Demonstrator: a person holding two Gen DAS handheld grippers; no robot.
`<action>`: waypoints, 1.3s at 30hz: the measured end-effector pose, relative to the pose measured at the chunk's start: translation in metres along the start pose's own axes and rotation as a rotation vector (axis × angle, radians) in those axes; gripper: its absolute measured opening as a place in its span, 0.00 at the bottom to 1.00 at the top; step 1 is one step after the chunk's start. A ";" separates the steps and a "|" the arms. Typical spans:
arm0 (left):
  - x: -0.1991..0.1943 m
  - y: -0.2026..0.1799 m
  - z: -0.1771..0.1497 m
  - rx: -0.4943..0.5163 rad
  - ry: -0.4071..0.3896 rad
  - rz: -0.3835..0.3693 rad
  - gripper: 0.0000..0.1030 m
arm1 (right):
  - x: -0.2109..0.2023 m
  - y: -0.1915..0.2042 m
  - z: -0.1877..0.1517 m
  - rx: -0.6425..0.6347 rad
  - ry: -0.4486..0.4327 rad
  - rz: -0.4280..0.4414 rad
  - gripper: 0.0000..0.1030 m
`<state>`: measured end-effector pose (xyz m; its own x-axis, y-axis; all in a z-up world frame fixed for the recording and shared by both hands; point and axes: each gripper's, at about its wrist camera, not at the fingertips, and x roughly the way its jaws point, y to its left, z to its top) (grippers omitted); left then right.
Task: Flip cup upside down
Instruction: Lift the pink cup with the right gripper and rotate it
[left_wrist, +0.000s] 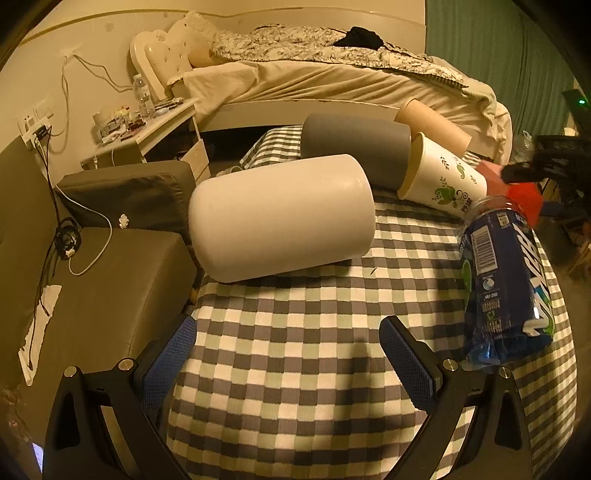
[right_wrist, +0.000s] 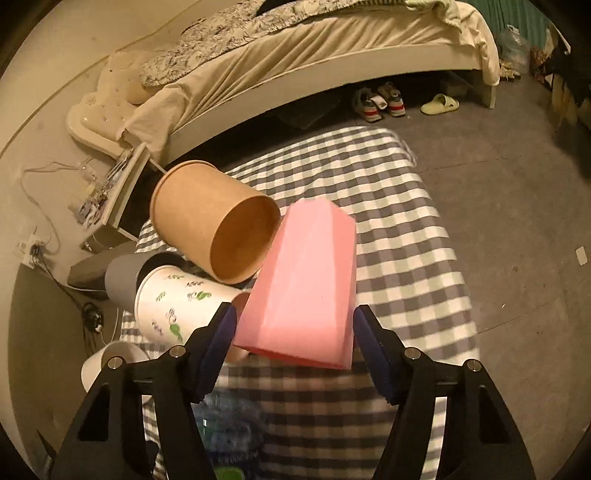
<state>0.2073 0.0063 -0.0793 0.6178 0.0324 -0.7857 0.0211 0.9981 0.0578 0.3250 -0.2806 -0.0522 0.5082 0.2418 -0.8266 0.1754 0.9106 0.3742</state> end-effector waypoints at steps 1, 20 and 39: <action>-0.004 0.000 -0.001 0.002 -0.007 0.003 0.99 | -0.007 -0.001 -0.004 -0.006 -0.004 0.000 0.63; -0.127 0.001 -0.069 -0.001 -0.057 0.032 0.99 | -0.122 0.004 -0.235 -0.185 0.146 -0.031 0.57; -0.133 0.014 -0.101 -0.029 -0.005 0.011 0.99 | -0.105 0.027 -0.254 -0.186 0.222 -0.104 0.64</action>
<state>0.0463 0.0212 -0.0360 0.6217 0.0429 -0.7821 -0.0082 0.9988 0.0483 0.0618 -0.1963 -0.0623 0.2958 0.1930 -0.9355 0.0487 0.9750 0.2166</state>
